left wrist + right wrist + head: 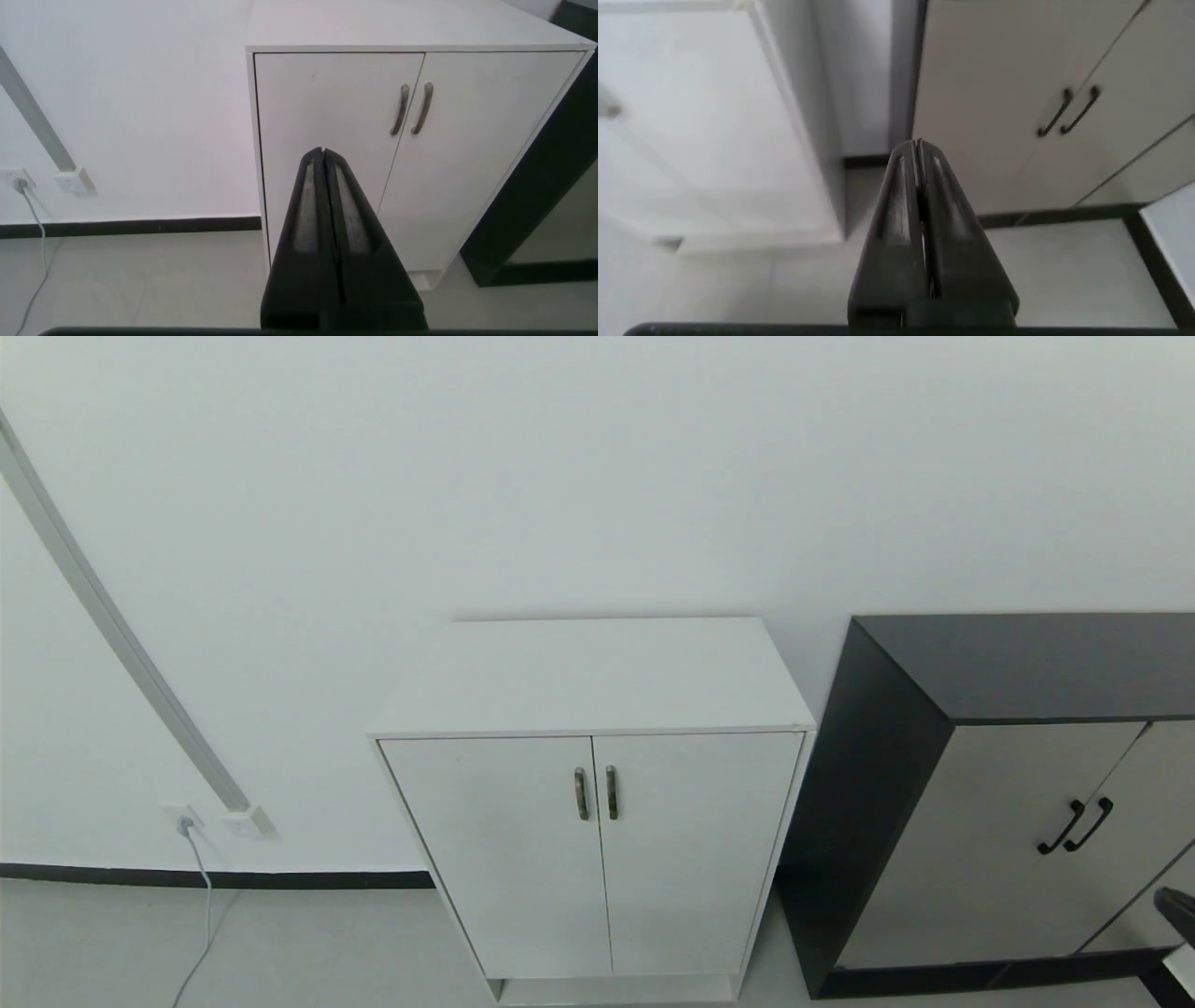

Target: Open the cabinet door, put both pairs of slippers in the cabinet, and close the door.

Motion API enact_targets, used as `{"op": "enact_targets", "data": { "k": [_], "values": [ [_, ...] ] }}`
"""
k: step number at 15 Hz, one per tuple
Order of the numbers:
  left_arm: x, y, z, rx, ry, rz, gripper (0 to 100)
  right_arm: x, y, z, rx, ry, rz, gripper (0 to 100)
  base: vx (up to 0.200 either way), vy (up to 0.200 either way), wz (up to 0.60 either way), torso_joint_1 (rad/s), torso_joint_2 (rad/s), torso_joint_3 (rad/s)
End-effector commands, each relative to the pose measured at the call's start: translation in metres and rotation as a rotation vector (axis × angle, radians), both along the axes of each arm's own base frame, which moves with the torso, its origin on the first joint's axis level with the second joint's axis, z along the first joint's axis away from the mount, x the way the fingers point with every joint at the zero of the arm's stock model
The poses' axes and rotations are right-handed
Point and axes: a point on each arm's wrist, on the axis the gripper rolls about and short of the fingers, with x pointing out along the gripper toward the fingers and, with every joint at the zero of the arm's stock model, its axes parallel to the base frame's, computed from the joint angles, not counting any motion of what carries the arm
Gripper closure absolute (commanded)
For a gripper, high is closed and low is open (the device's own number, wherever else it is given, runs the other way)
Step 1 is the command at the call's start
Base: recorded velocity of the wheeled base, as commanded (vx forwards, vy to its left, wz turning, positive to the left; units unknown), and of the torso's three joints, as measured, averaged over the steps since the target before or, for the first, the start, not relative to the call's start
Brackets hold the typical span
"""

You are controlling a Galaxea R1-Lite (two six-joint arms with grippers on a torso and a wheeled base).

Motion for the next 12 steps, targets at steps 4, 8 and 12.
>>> {"op": "enact_targets", "data": {
  "k": [4, 8, 12],
  "values": [
    [0.000, 0.000, 0.000, -0.001, 0.001, 0.003, 100, -0.063, -0.007, -0.016, 0.042, 0.004, 0.198, 100, 0.000, 0.000, 0.00, 0.000, 0.00, 0.000],
    [0.000, 0.000, 0.000, -0.001, 0.001, 0.001, 100, -0.069, -0.008, -0.037, 0.036, 0.083, 0.220, 100, 0.000, 0.000, 0.00, 0.000, 0.00, 0.000],
    [0.000, 0.000, 0.000, -0.001, 0.001, 0.003, 100, -0.075, -0.009, -0.043, 0.010, 0.090, 0.231, 100, 0.000, 0.000, 0.00, 0.000, 0.00, 0.000]
  ]
}}
